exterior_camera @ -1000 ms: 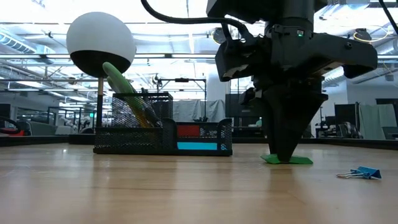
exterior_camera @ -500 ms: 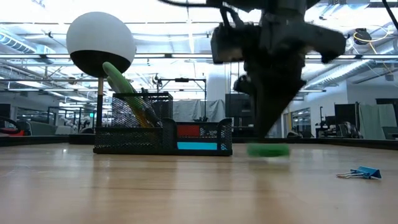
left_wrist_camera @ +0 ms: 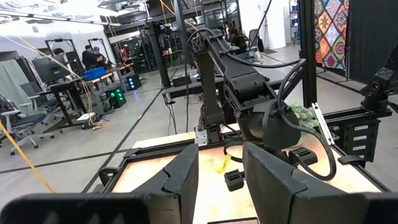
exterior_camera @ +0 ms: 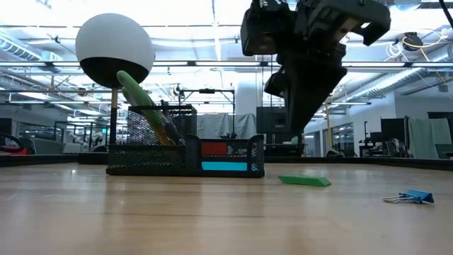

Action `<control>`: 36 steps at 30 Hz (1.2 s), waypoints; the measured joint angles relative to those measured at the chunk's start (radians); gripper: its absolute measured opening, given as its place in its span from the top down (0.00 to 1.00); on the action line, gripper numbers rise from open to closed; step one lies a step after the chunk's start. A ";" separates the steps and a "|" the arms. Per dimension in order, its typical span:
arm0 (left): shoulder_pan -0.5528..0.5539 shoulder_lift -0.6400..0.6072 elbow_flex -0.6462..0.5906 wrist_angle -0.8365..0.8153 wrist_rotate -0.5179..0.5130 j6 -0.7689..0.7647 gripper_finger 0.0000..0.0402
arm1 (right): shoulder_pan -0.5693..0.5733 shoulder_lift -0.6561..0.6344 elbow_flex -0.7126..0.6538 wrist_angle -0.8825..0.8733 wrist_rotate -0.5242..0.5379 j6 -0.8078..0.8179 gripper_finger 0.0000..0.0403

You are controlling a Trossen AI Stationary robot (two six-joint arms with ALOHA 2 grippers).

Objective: Pick and place office supplies into organizer
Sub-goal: Put the green eraser into the black desk organizer

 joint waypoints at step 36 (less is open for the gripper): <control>0.000 0.000 0.000 0.000 0.000 0.000 0.67 | 0.067 -0.002 -0.025 0.072 0.063 -0.231 0.37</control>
